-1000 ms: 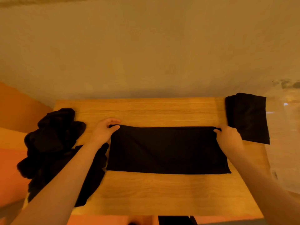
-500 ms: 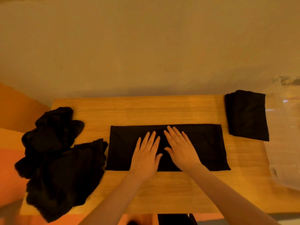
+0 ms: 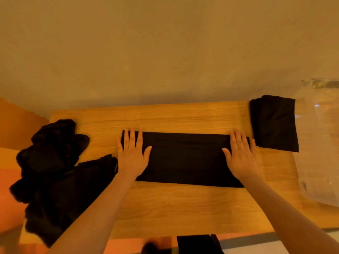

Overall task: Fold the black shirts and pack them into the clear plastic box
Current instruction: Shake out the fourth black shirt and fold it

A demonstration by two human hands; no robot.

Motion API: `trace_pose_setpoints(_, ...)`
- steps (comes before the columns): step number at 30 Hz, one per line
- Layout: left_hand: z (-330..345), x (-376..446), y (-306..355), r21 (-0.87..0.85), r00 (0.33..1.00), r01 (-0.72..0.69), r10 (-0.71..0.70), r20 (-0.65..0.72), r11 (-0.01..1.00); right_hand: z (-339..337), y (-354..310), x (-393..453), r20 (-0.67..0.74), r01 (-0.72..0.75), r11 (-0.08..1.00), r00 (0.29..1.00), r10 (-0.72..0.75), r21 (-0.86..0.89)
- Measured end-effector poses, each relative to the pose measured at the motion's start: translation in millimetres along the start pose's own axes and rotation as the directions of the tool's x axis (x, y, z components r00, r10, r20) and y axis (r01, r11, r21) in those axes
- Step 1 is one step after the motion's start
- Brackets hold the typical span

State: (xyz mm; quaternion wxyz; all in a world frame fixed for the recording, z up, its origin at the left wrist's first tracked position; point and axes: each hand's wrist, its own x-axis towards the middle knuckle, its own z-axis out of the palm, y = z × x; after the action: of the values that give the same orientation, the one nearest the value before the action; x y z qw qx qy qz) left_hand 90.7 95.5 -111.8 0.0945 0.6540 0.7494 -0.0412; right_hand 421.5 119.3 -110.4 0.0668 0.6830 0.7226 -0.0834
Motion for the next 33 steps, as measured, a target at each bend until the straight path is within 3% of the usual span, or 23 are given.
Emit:
trace_pose_setpoints(2, -5.4, -7.6, 25.7, -0.028, 0.998, 0.053, -0.053, -0.019, 0.998, -3.4, -5.2, 1.3, -0.037, 0.09, 0.996, 0.995, -0.091, -0.022)
trace_pose_setpoints(5, 2.2, -24.7, 53.5, -0.163, 0.982, 0.187, -0.181, 0.055, 0.969, -1.0, -4.2, 2.2, 0.031, 0.296, 0.955, 0.955, -0.295, -0.031)
trace_pose_setpoints(8, 10.5, -18.0, 49.2, -0.127, 0.974, 0.226, -0.22, 0.059, 0.966, 9.9, 7.7, -6.4, 0.062, 0.26, 0.966, 0.964, -0.259, -0.005)
trace_pose_setpoints(16, -3.6, 57.6, 50.0, 0.052, 0.989, -0.13, 0.126, 0.072, 0.99, 23.2, -7.5, -49.6, 0.002, -0.083, 0.988, 0.997, 0.083, 0.128)
trace_pose_setpoints(21, -18.0, 89.2, 53.5, 0.122, 0.905, -0.416, 0.396, 0.155, 0.901, 27.1, -67.6, -108.7, 0.077, -0.284, 0.915, 0.959, 0.273, 0.286)
trace_pose_setpoints(23, -26.3, 75.2, 63.8, 0.087, 0.907, -0.42, 0.416, 0.056, 0.903, 17.7, -76.2, -115.5, 0.082, -0.229, 0.929, 0.973, 0.214, 0.291)
trace_pose_setpoints(25, -26.1, 42.3, 78.3, -0.019, 0.942, -0.332, 0.331, -0.058, 0.943, 6.9, -68.3, -100.2, -0.034, -0.079, 0.969, 0.995, 0.09, 0.233)
trace_pose_setpoints(29, -3.0, 3.2, 84.7, -0.017, 0.992, -0.111, 0.112, 0.058, 0.994, 12.0, -40.2, -56.5, 0.003, 0.277, 0.956, 0.96, -0.279, 0.098)
trace_pose_setpoints(31, 2.8, 13.8, 77.0, 0.037, 0.988, -0.136, 0.133, 0.074, 0.99, 21.4, -28.0, -50.2, 0.06, 0.367, 0.929, 0.927, -0.369, 0.044)
trace_pose_setpoints(33, 3.1, 29.2, 71.4, 0.068, 0.972, -0.229, 0.224, 0.071, 0.971, 26.3, -23.0, -53.5, 0.05, 0.341, 0.94, 0.939, -0.341, 0.018)
